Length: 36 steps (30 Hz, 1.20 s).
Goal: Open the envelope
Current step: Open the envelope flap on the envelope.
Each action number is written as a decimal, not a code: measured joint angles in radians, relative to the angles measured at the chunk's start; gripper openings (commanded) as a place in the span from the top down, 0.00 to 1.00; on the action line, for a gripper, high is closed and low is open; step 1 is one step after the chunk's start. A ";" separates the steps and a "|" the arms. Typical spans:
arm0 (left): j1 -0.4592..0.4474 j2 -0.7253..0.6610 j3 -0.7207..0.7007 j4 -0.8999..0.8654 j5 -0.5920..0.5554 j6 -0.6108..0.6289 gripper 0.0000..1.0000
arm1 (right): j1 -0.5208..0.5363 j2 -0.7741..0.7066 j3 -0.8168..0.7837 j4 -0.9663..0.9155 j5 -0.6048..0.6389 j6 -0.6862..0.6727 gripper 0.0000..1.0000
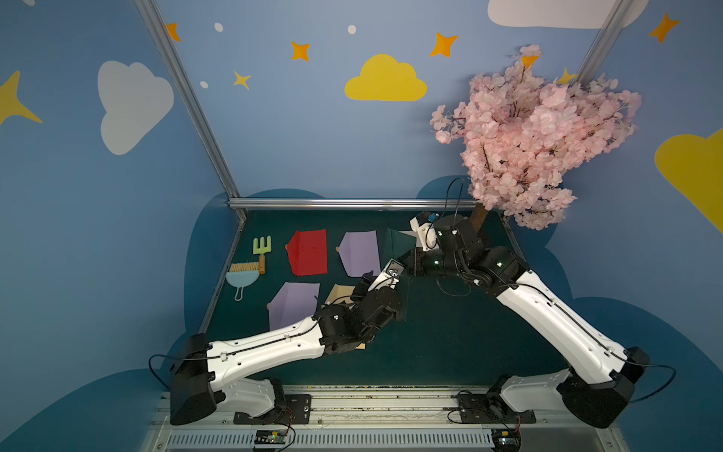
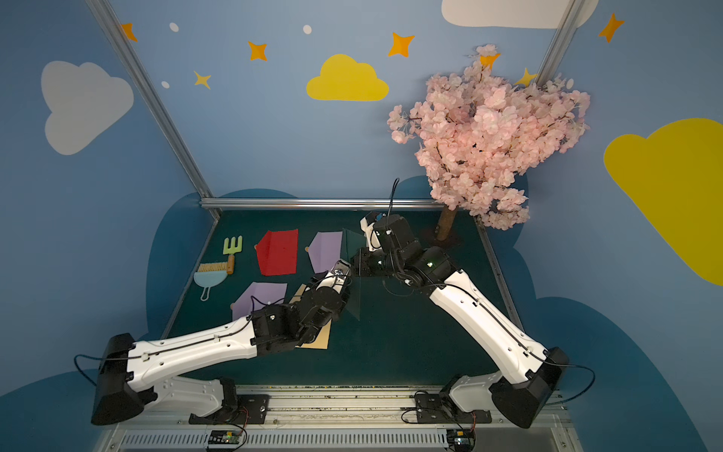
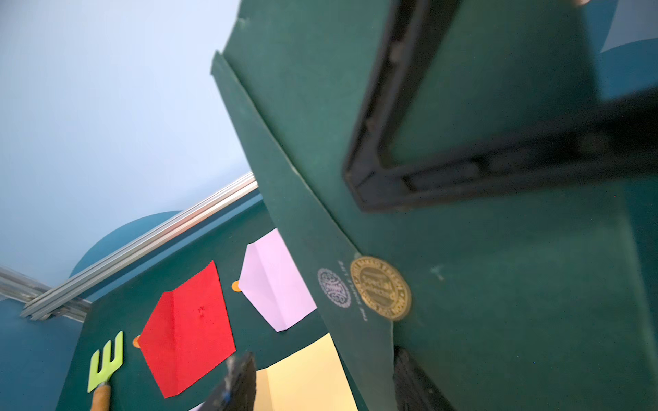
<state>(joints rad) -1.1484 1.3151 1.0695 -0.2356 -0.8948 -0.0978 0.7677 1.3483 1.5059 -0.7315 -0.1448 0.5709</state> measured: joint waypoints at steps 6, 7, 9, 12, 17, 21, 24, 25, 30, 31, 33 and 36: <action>0.003 -0.044 -0.012 -0.003 -0.047 -0.007 0.38 | 0.000 0.000 0.000 -0.016 0.000 0.000 1.00; 0.004 -0.055 -0.014 -0.003 -0.050 -0.008 0.38 | 0.000 0.000 0.000 -0.016 -0.002 0.000 1.00; 0.008 -0.072 -0.019 -0.004 -0.057 -0.011 0.38 | 0.002 0.000 0.000 -0.016 -0.008 0.001 1.00; 0.020 -0.091 -0.029 -0.003 -0.060 -0.015 0.38 | 0.005 -0.001 0.000 -0.016 -0.018 0.001 1.00; 0.048 -0.129 -0.066 -0.014 -0.060 -0.029 0.38 | 0.009 -0.006 0.000 -0.014 -0.052 0.006 1.00; 0.061 -0.152 -0.077 -0.018 -0.066 -0.036 0.38 | 0.011 -0.011 -0.001 -0.019 -0.079 0.010 1.00; 0.068 -0.171 -0.084 -0.018 -0.068 -0.038 0.38 | 0.014 -0.013 -0.004 -0.019 -0.104 0.014 1.00; 0.070 -0.177 -0.087 -0.018 -0.067 -0.038 0.38 | 0.015 -0.014 -0.006 -0.019 -0.111 0.016 1.00; 0.091 -0.196 -0.099 -0.027 -0.063 -0.060 0.38 | 0.015 -0.015 -0.022 -0.015 -0.149 0.021 1.00; 0.101 -0.204 -0.105 -0.032 -0.061 -0.067 0.37 | 0.015 -0.017 -0.026 -0.010 -0.161 0.023 1.00; 0.120 -0.224 -0.120 -0.039 -0.054 -0.077 0.37 | 0.015 -0.026 -0.038 0.010 -0.201 0.025 1.00; 0.153 -0.263 -0.143 -0.058 -0.040 -0.094 0.37 | 0.015 -0.049 -0.059 0.053 -0.283 0.037 1.00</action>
<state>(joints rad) -0.9951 1.0523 0.9260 -0.2939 -0.9348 -0.1921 0.7826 1.2995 1.4471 -0.6785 -0.4274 0.6079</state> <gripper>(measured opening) 0.630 0.048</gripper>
